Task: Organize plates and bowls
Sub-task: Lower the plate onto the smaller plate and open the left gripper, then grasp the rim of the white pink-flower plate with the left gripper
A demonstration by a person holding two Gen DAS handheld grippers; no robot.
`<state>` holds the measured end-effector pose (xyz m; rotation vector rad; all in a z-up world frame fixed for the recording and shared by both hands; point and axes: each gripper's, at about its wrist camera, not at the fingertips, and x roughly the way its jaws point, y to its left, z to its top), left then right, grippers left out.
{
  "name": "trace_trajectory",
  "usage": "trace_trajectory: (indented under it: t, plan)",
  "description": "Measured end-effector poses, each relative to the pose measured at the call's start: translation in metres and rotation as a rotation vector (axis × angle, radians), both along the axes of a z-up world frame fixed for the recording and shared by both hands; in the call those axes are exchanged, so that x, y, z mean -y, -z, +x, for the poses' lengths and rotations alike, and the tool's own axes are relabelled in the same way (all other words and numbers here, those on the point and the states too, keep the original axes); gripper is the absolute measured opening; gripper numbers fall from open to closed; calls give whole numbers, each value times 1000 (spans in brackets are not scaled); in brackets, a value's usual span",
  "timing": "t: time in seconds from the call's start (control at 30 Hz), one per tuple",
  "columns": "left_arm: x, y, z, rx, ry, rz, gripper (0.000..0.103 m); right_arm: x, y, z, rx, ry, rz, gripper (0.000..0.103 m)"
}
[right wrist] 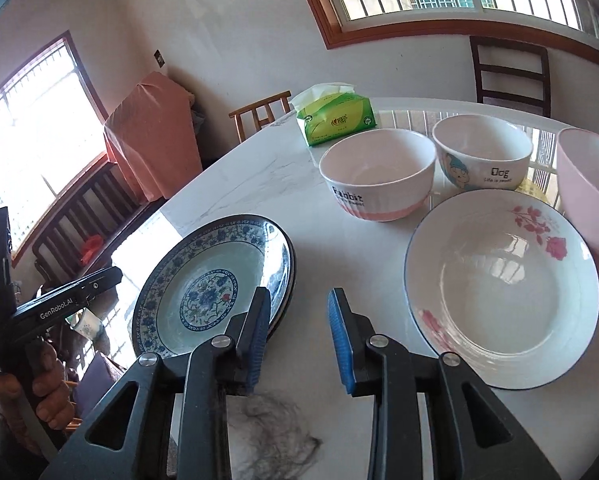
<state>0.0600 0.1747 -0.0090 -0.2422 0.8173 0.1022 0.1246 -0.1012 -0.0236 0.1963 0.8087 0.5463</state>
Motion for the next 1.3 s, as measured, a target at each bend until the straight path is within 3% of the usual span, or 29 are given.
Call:
trace_trajectory:
  t: [0.1, 0.23, 0.43, 0.57, 0.77, 0.83, 0.87, 1.07, 1.3]
  plan:
    - [29, 2, 3, -22, 85, -67, 29, 49, 7, -15, -30, 88, 45, 36]
    - [73, 4, 14, -47, 175, -86, 29, 113, 20, -27, -84, 207, 91, 36]
    - [119, 15, 33, -69, 256, -148, 30, 171, 29, -36, -85, 327, 107, 36]
    - [136, 32, 53, -106, 270, -225, 30, 182, 37, -32, -81, 361, 112, 37]
    - [153, 39, 80, -107, 264, -213, 31, 184, 48, -17, -88, 367, 165, 38]
    - [158, 39, 90, -92, 266, -187, 44, 185, 50, -9, -90, 368, 174, 39]
    - [160, 41, 95, -91, 261, -170, 46, 186, 51, -5, -94, 370, 185, 39]
    - [165, 59, 121, -123, 258, -187, 46, 179, 52, 21, -82, 368, 191, 39]
    - [169, 76, 132, -155, 281, -203, 46, 175, 58, 44, -129, 362, 206, 39]
